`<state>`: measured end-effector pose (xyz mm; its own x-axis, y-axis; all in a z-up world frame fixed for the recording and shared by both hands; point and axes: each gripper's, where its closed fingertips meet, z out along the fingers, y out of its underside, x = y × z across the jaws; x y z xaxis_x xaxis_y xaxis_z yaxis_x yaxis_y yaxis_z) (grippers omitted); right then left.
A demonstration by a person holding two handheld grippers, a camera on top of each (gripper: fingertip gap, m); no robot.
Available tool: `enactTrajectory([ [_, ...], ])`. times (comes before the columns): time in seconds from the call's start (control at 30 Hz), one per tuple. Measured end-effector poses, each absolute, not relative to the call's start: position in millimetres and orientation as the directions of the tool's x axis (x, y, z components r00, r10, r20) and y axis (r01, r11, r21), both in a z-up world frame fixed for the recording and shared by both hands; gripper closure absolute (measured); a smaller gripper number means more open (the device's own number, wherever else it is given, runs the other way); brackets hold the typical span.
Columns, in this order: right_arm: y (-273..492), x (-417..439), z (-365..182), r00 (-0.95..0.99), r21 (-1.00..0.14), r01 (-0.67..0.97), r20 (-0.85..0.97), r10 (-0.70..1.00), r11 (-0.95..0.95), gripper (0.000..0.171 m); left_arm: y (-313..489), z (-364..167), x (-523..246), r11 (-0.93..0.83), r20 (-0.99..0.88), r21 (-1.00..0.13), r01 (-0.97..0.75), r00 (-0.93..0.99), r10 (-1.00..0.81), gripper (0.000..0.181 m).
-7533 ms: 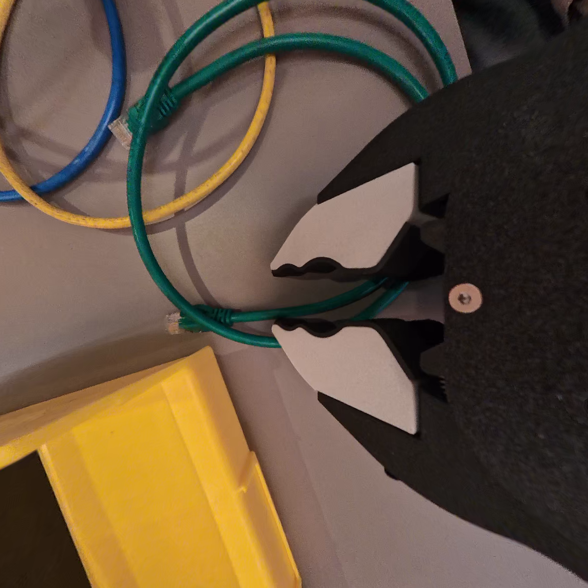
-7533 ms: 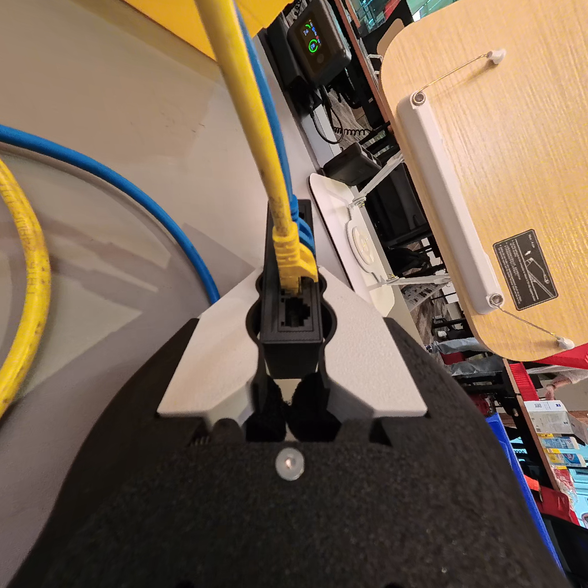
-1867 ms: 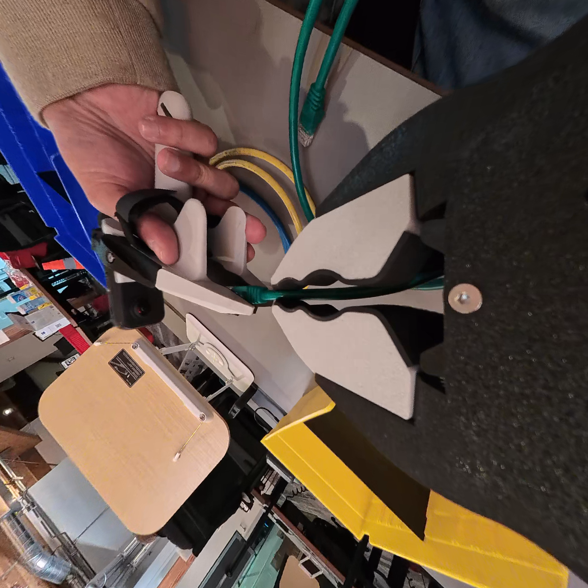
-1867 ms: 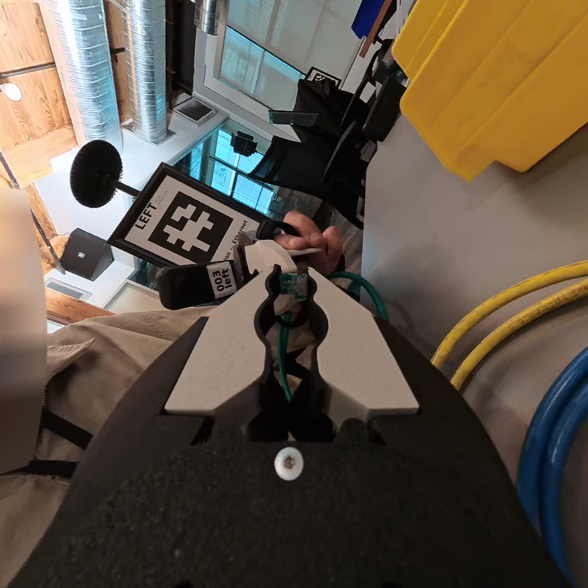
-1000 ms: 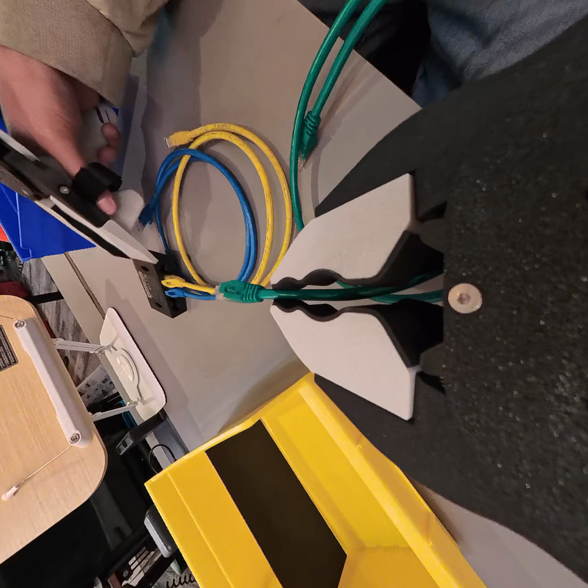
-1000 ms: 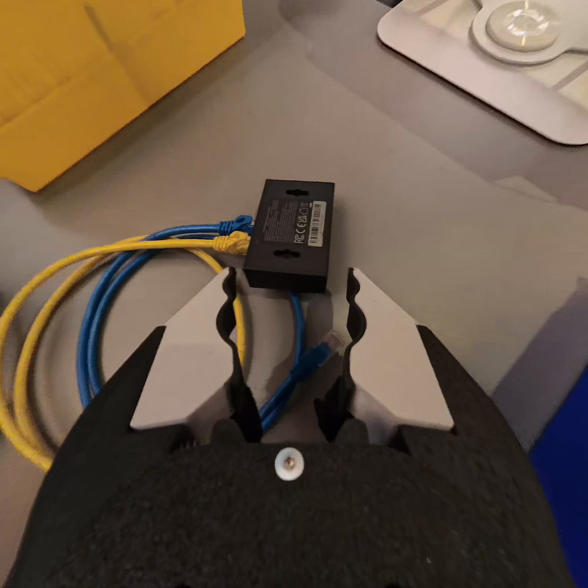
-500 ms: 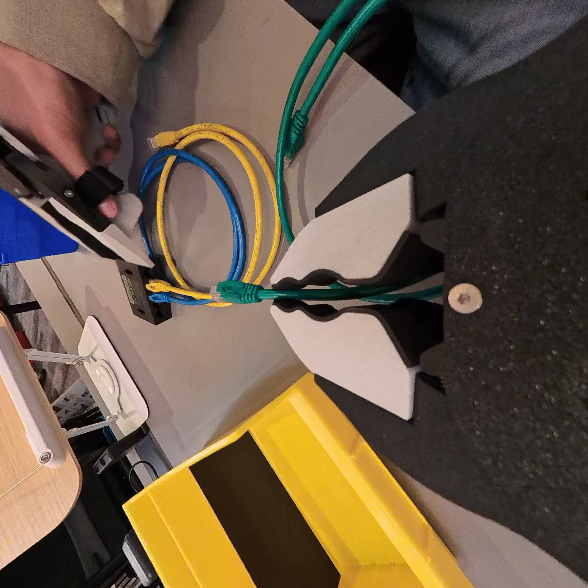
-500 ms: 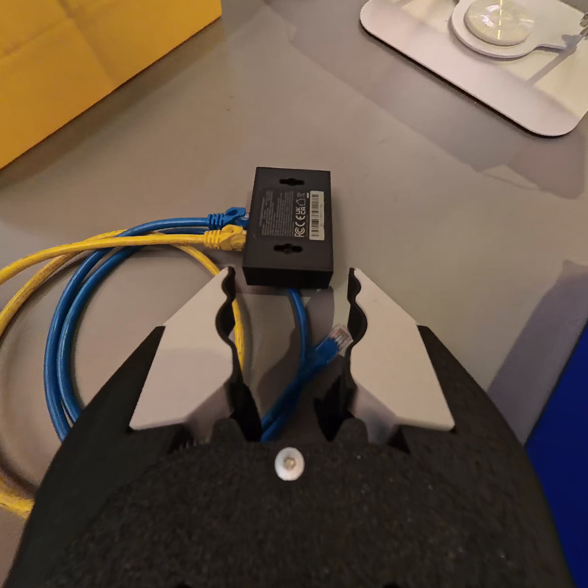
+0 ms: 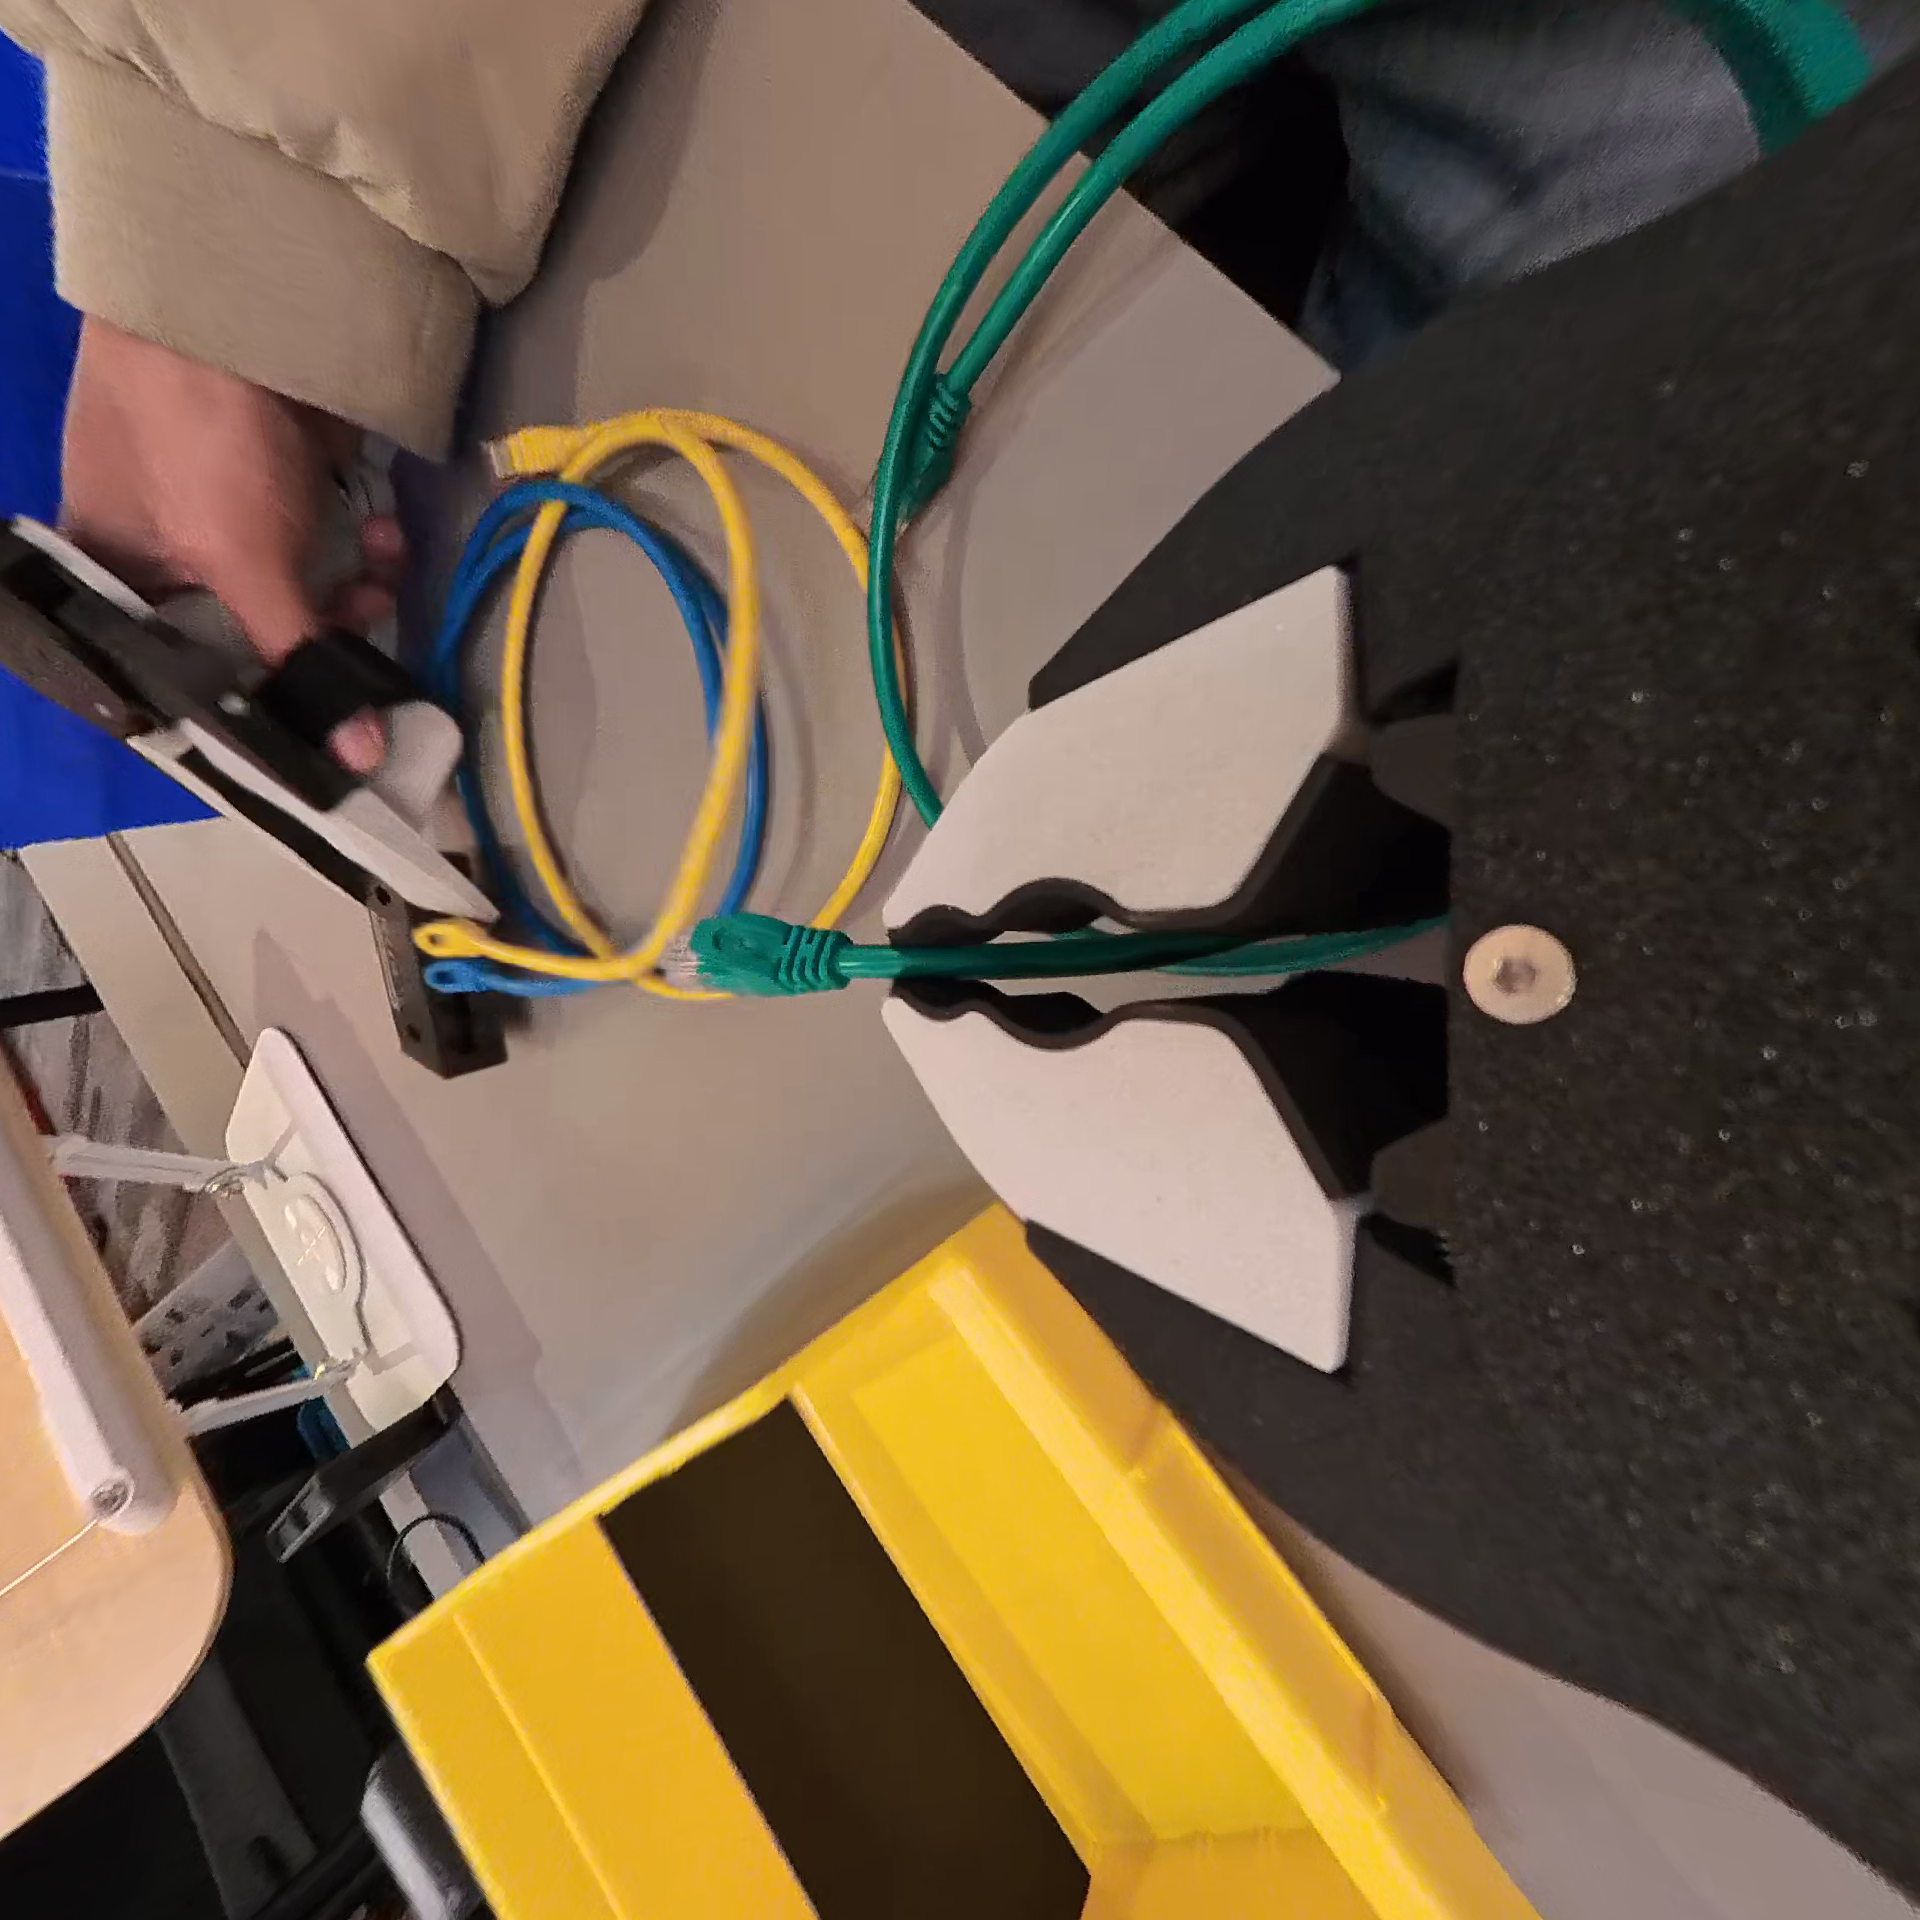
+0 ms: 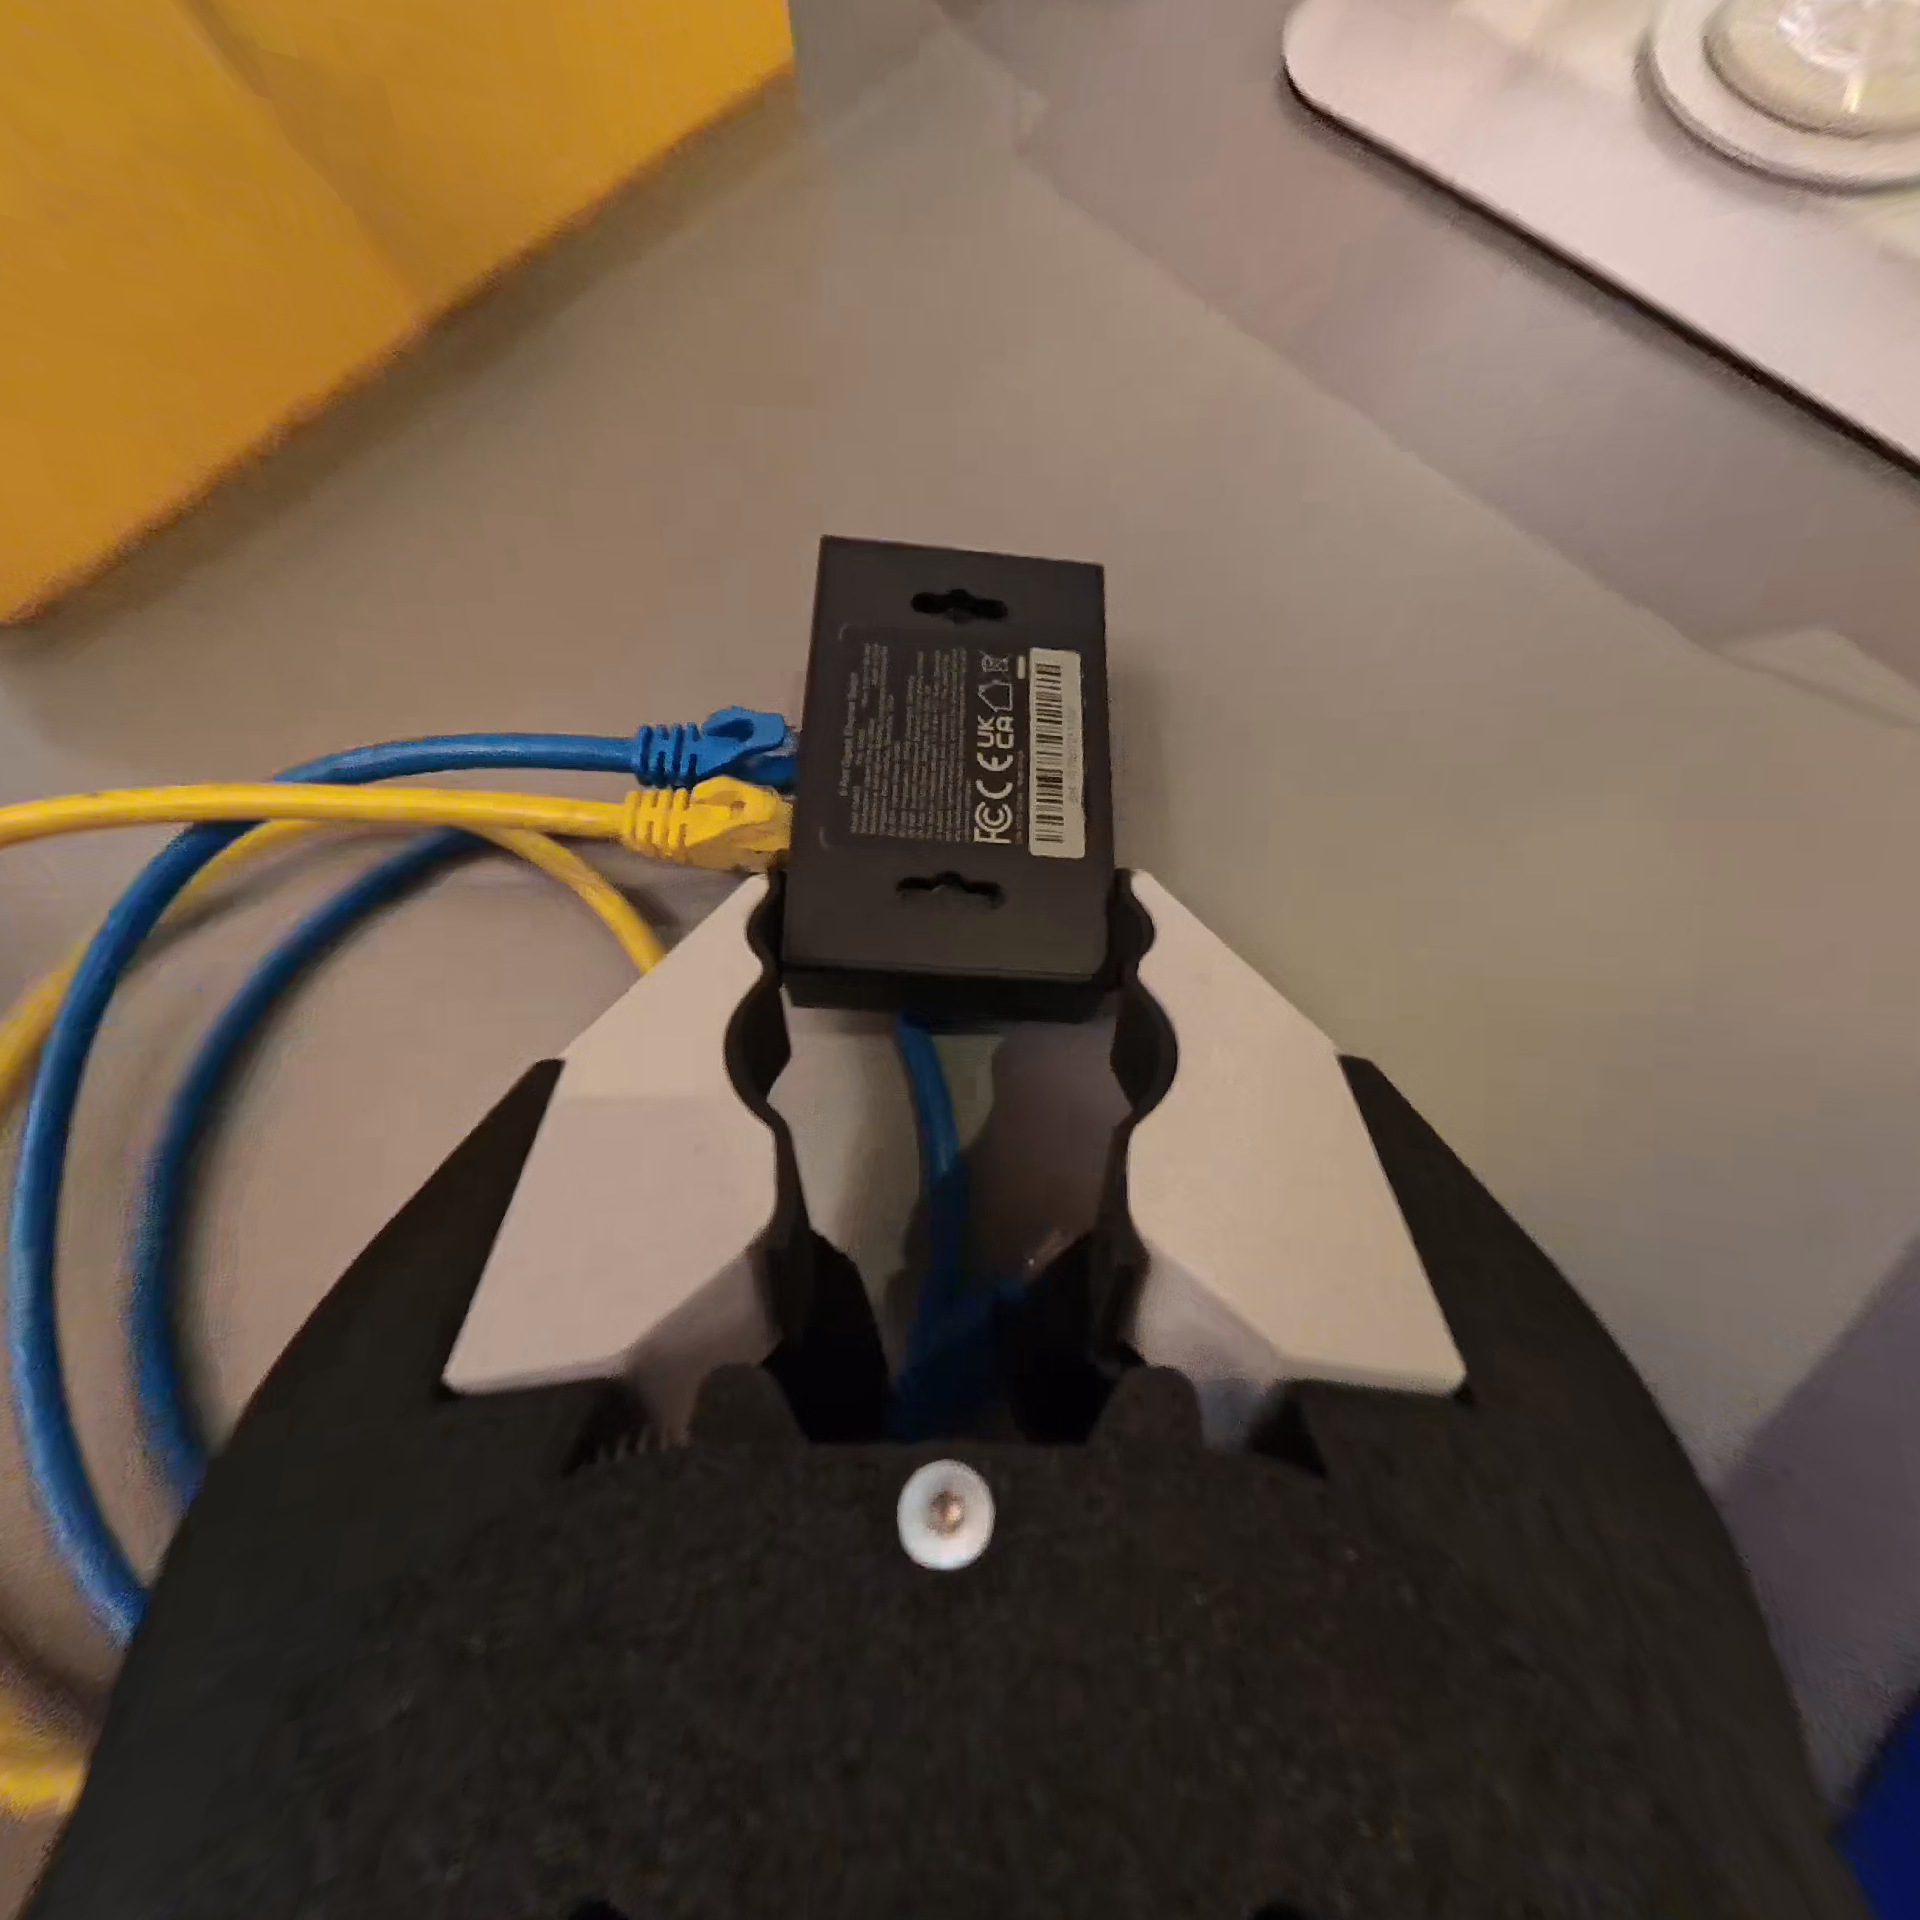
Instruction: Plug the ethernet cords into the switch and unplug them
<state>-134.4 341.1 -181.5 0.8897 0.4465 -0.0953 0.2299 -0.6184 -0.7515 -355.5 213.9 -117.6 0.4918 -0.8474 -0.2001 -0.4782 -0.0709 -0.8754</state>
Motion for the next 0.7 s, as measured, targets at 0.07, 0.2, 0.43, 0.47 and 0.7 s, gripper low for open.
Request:
enactTrajectory([
  [0.07,339,-150,-154,0.801,-0.834,0.181,-0.183,0.57,-0.521,0.109,220,-108,-360,-0.055,-0.238,-0.867,-0.495,0.511,-0.826,0.175],
  [0.2,335,-162,-127,0.731,-0.903,0.191,-0.131,0.67,-0.385,0.109,238,-75,-355,-0.026,-0.317,-0.836,-0.548,0.52,-0.793,0.175],
  [0.43,326,-176,-115,0.722,-0.936,0.192,-0.068,0.689,-0.294,0.109,279,-80,-290,-0.093,-0.29,-0.768,-0.633,0.475,-0.831,0.175],
  [0.47,326,-176,-118,0.728,-0.932,0.201,-0.064,0.683,-0.302,0.109,285,-82,-280,-0.101,-0.264,-0.78,-0.618,0.471,-0.842,0.175],
  [0.7,329,-173,-133,0.762,-0.908,0.219,-0.069,0.644,-0.357,0.11,301,-103,-246,-0.086,-0.282,-0.748,-0.658,0.433,-0.856,0.175],
])
